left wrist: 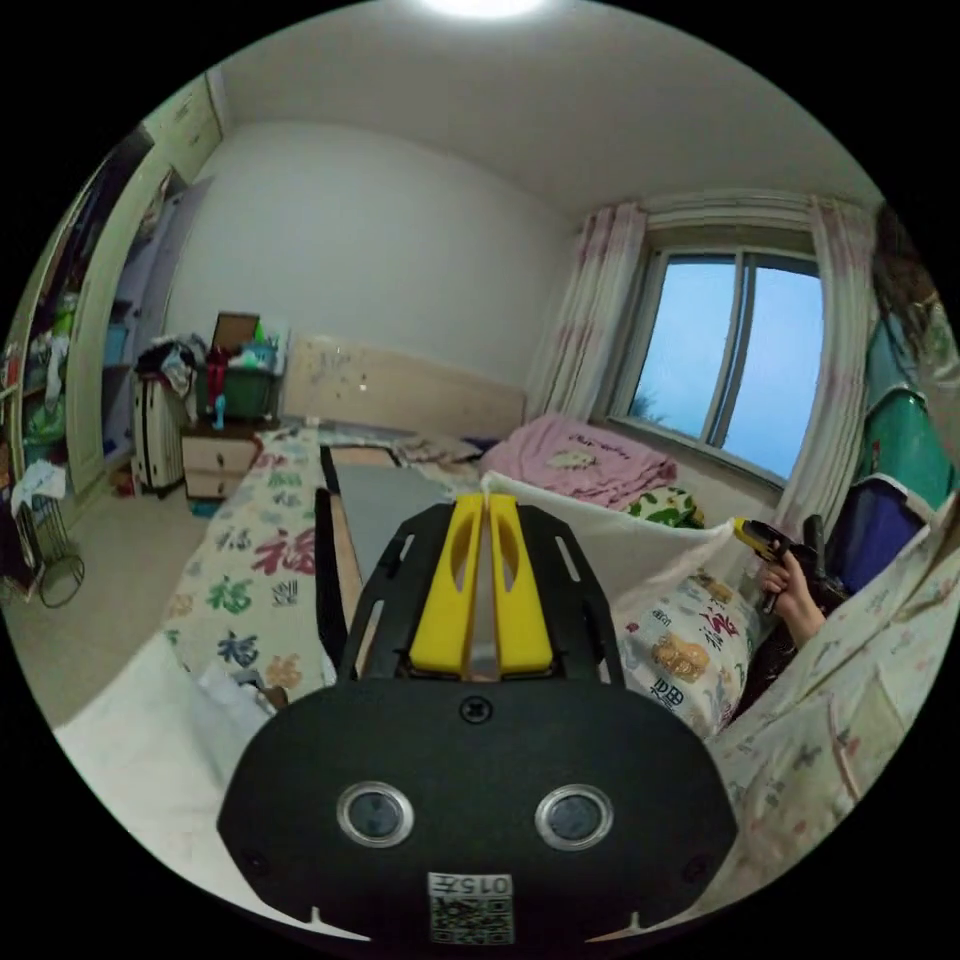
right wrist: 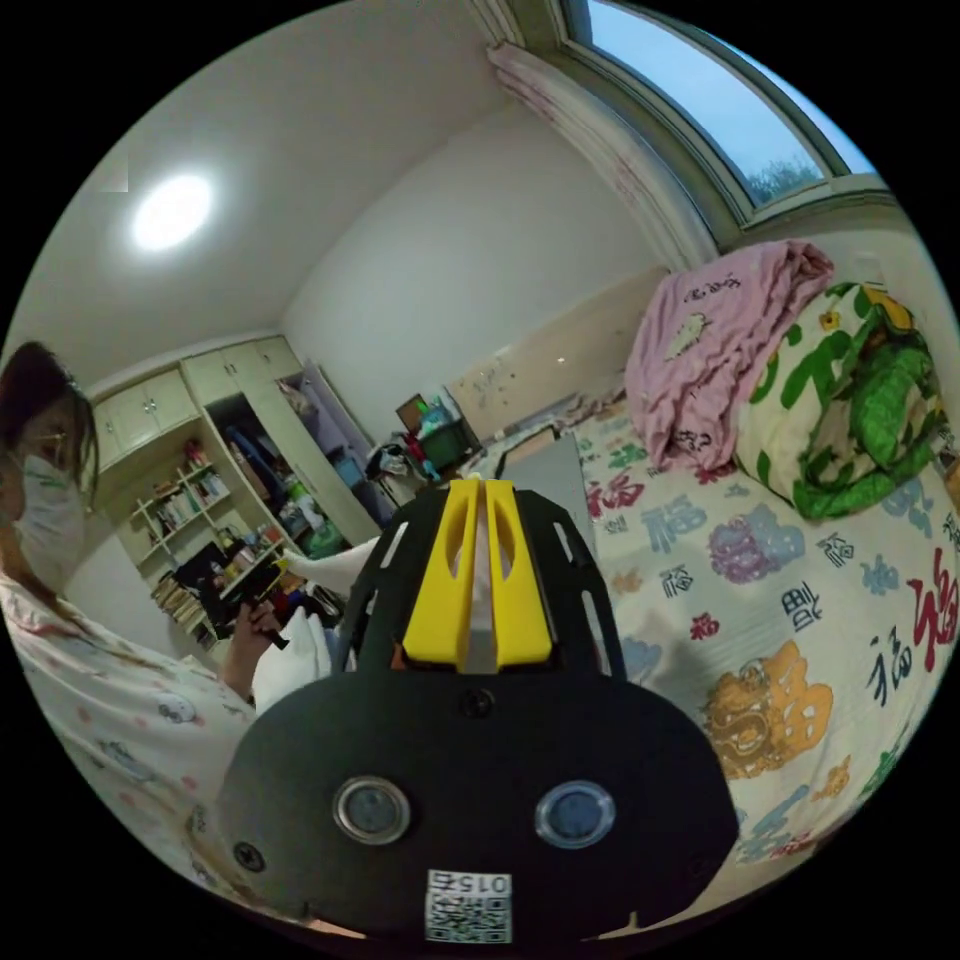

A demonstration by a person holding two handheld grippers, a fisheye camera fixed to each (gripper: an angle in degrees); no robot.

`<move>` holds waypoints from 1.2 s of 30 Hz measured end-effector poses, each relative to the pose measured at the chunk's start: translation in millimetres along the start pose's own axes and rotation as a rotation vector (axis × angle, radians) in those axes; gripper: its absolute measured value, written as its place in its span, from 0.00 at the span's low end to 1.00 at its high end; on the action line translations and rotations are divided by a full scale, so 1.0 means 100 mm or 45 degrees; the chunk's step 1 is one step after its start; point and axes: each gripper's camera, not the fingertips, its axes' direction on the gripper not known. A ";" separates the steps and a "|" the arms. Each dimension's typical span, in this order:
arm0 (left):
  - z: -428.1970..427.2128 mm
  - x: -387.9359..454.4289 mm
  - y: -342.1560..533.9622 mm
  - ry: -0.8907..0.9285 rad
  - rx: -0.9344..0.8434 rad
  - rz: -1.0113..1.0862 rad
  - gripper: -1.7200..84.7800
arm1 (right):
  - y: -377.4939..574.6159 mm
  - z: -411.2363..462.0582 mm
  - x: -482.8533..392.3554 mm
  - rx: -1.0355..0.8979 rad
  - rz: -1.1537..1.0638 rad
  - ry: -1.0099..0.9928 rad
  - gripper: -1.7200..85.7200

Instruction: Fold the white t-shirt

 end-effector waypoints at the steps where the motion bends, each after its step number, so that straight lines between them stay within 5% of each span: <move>1: -0.14 0.04 0.00 0.006 0.018 0.016 0.02 | -0.05 -0.07 -0.08 0.016 -0.004 -0.043 0.02; 6: -1.08 0.24 0.11 0.028 0.099 0.010 0.02 | -0.24 -0.31 -0.34 0.054 -0.023 -0.139 0.02; 13: -1.27 0.30 0.31 -0.016 -0.014 -0.064 0.02 | -0.51 -0.12 -0.40 -0.084 -0.063 -0.055 0.02; 25: 1.18 -0.42 1.38 -0.363 -0.717 -0.539 0.02 | -0.24 2.40 1.24 -0.655 0.132 0.377 0.03; 30: 1.93 -0.08 1.21 -0.804 -0.765 -0.354 0.06 | -0.45 2.82 1.58 -0.668 0.112 0.589 0.06; 34: 1.95 0.32 0.86 -0.544 -0.780 -0.217 0.09 | -0.54 2.45 1.55 -0.667 -0.061 0.435 0.09; 36: 1.97 0.48 0.82 -0.415 -0.991 -0.218 0.08 | -0.46 2.21 1.64 -0.733 -0.075 0.400 0.10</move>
